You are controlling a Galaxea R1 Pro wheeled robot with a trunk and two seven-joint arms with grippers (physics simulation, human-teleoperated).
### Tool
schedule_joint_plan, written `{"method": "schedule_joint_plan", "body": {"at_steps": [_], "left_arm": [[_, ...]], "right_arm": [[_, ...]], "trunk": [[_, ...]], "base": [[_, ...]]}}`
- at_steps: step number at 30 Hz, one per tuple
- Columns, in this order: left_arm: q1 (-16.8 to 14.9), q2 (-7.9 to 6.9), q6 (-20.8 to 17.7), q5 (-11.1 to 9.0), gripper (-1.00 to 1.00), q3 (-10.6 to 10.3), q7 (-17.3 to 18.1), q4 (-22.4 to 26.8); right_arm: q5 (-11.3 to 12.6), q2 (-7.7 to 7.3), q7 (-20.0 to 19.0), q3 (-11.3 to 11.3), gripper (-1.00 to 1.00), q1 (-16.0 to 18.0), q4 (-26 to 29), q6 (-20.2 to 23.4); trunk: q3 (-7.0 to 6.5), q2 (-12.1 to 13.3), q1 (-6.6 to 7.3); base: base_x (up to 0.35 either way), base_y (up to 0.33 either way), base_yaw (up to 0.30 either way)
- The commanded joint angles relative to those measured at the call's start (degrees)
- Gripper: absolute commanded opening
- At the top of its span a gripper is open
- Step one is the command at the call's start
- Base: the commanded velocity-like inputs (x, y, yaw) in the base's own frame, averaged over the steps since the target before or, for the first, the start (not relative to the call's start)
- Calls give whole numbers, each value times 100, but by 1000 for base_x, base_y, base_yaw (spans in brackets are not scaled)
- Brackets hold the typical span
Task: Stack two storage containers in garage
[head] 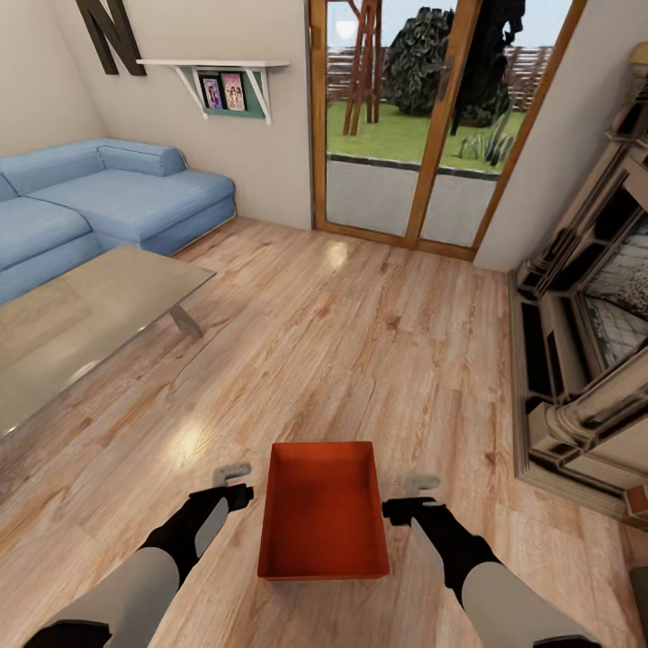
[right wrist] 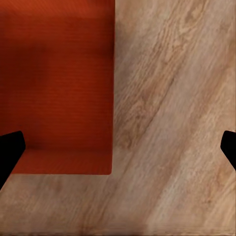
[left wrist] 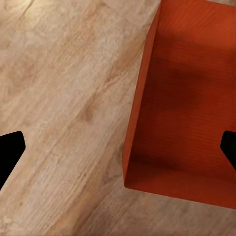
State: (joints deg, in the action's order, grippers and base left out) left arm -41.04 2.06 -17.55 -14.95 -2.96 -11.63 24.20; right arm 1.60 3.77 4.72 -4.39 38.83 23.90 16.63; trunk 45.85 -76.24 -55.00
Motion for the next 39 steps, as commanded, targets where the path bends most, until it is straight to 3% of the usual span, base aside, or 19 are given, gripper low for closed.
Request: {"method": "schedule_joint_plan", "body": {"at_steps": [1, 3, 6, 10, 16, 19, 22, 27, 39], "left_arm": [[0, 0, -24, -55, 100, -26, -47, 13], [0, 3, -25, -56, 100, -11, -52, 11], [-1, 5, -28, -54, 100, -4, -65, 14], [-1, 38, -29, -72, 100, 3, -70, 18], [-1, 287, -37, -62, 100, -5, -192, -19], [-1, 501, -30, -52, 100, -12, -339, -210], [-1, 615, -25, -31, 100, -17, -397, -371], [-1, 668, 1, -18, 100, -34, -432, -452], [-1, 631, 10, -7, 100, -48, -421, -427]], "right_arm": [[6, 16, 39, -47, 100, 2, -53, 36], [-7, 68, 38, -48, 100, 2, -124, 24], [-35, 262, 44, -51, 100, 2, -195, -114], [-36, 303, 45, -53, 100, 2, -213, -167], [-28, 328, 46, -53, 100, 2, -218, -194], [-22, 333, 50, -53, 100, 2, -219, -210], [-19, 331, 53, -50, 100, 2, -219, -247], [-28, 321, 55, -46, 100, 2, -221, -309], [-61, 284, 60, -53, 100, 2, -343, -562]], "trunk": [[4, -2, 0], [4, -2, 0], [4, -2, 0], [4, -2, 0], [4, -2, 0], [4, -2, 0], [4, -2, 0], [4, -2, 0], [4, -2, 0]], "base": [[0, 0, 0], [0, 0, 0], [0, 0, 0], [0, 0, 0], [0, 0, 0], [0, 0, 0], [0, 0, 0], [0, 0, 0], [0, 0, 0]]}}
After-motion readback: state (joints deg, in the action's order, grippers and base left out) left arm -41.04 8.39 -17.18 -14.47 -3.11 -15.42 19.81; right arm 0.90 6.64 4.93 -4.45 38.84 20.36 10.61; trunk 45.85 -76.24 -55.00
